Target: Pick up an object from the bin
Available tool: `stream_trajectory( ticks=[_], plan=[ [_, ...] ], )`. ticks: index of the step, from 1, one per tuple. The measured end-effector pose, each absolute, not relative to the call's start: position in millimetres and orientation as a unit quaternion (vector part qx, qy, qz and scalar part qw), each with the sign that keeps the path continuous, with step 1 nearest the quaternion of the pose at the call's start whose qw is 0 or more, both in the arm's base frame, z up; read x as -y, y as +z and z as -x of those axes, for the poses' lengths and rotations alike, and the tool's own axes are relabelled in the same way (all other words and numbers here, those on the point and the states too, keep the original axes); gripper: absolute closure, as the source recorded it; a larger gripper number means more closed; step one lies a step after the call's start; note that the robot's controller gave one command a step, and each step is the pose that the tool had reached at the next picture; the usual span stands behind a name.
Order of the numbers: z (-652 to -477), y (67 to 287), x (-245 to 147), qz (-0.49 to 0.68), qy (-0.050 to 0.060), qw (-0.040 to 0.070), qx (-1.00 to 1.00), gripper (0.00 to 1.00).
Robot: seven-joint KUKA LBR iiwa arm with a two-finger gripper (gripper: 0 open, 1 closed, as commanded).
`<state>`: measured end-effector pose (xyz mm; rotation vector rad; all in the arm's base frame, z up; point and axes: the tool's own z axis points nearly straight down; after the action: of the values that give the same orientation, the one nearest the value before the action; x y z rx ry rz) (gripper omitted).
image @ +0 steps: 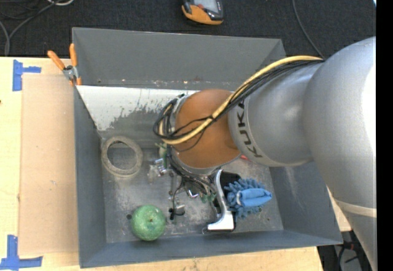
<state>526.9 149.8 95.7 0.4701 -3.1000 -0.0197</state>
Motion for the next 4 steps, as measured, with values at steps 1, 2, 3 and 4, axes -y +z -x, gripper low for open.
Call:
stream_trajectory(
  ticks=[1, 2, 3, 4],
  plan=[
    [-542.1, 82, -175, -0.2, -0.005, 0.0, 0.98, 0.0],
    [-517.0, 76, -118, -0.155, -0.007, 0.003, 0.988, 0.0],
    [-569.9, 70, -192, -0.16, -0.009, -0.002, 0.987, 0.0],
    [-566.9, 71, -189, -0.159, -0.009, 0.0, 0.987, 0.0]
  ],
)
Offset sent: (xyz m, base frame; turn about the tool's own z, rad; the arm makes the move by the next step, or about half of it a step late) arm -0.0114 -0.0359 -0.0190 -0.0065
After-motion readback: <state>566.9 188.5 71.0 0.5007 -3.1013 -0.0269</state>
